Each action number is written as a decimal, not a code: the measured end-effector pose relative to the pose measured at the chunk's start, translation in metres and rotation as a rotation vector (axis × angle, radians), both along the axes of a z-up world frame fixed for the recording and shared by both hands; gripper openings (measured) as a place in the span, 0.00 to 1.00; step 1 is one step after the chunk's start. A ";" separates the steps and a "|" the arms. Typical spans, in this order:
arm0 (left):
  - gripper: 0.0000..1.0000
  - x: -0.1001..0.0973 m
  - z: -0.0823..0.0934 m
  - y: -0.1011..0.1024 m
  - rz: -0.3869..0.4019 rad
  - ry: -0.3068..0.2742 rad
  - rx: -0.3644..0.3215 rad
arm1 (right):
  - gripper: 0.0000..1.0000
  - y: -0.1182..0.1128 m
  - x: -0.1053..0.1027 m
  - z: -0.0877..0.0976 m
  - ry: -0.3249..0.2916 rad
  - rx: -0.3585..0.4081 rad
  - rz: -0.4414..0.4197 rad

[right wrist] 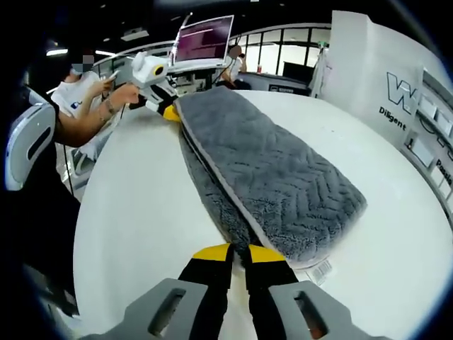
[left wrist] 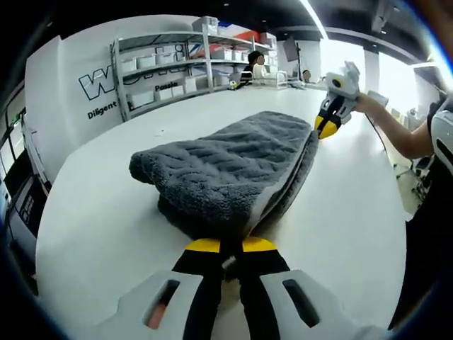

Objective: Open the folded towel by lifting each exposed corner and separating the folded layers until the towel lies flat within the target outline without major curled edges

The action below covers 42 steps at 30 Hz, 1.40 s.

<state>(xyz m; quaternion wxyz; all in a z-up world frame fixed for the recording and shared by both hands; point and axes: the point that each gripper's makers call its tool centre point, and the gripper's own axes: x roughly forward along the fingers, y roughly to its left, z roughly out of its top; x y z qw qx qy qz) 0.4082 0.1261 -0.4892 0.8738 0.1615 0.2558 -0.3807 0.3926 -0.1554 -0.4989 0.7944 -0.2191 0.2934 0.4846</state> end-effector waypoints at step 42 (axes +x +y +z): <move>0.16 -0.048 0.001 -0.006 -0.064 0.040 -0.009 | 0.11 -0.006 -0.053 0.003 0.038 0.013 0.084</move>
